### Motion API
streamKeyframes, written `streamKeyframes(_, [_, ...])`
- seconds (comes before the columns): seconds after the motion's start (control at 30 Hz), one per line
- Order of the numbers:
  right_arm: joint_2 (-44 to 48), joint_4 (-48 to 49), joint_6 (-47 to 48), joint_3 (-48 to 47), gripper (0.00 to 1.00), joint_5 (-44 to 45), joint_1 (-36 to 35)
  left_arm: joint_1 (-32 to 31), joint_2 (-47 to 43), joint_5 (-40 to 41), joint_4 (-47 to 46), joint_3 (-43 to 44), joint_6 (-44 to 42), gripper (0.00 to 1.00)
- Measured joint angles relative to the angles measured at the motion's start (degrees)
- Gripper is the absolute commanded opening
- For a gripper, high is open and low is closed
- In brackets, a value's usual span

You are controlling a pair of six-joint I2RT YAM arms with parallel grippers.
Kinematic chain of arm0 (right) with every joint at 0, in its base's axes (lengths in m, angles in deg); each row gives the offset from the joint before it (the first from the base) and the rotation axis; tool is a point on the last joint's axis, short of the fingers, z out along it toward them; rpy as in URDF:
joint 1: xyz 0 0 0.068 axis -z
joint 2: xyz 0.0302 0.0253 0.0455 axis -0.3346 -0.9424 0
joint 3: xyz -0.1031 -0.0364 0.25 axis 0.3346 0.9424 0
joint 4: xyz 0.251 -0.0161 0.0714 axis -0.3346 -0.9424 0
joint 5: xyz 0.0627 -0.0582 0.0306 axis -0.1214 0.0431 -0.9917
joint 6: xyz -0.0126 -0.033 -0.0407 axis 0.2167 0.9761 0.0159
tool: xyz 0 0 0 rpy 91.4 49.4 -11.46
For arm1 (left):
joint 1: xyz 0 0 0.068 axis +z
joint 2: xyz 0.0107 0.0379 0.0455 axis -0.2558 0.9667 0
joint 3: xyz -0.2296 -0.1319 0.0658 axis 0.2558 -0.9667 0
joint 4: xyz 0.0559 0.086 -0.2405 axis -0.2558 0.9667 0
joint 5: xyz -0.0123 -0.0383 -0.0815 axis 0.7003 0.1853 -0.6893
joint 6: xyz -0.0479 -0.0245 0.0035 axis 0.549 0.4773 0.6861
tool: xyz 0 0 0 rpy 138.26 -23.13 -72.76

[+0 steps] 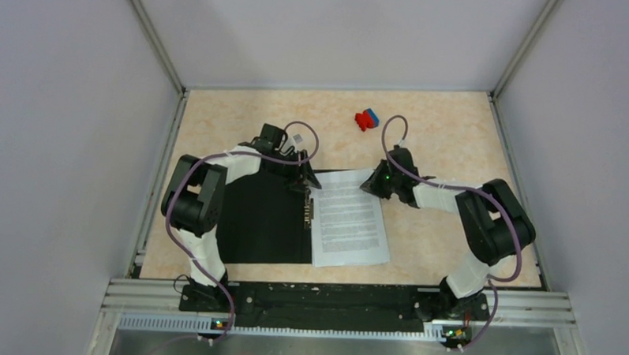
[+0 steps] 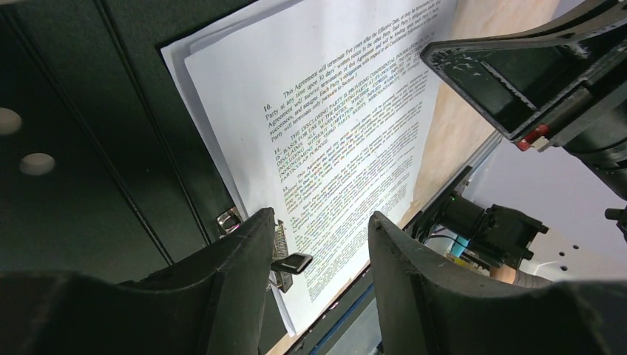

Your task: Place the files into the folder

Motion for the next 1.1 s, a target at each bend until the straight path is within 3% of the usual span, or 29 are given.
streamKeyframes(0.17, [4.0,0.0,-0.9,0.6,0.33,-0.1,-0.1,-0.3,-0.5,0.0,0.0,-0.9,0.0,0.54])
streamKeyframes(0.37, [13.1,-4.9,0.6,0.4,0.74,2.1,-0.1,-0.5,-0.8,0.3,-0.1,-1.3,0.0,0.54])
streamKeyframes(0.5, [21.8,-9.2,1.9,2.9,0.90,3.8,-0.2,-0.5,-0.9,0.5,-0.1,-1.8,0.0,0.54])
streamKeyframes(0.67, [33.7,-15.2,2.2,12.4,0.96,6.4,-3.2,-0.5,-0.9,0.7,-0.3,-2.0,0.0,0.54])
streamKeyframes(0.87, [37.9,-20.2,0.8,20.5,0.98,7.0,-9.2,-0.5,-0.9,0.9,-0.5,-2.0,0.0,0.54])
streamKeyframes(1.1, [41.7,-22.5,-2.5,22.6,0.99,7.8,-14.4,-0.5,-0.9,0.9,-0.5,-2.0,0.0,0.54])
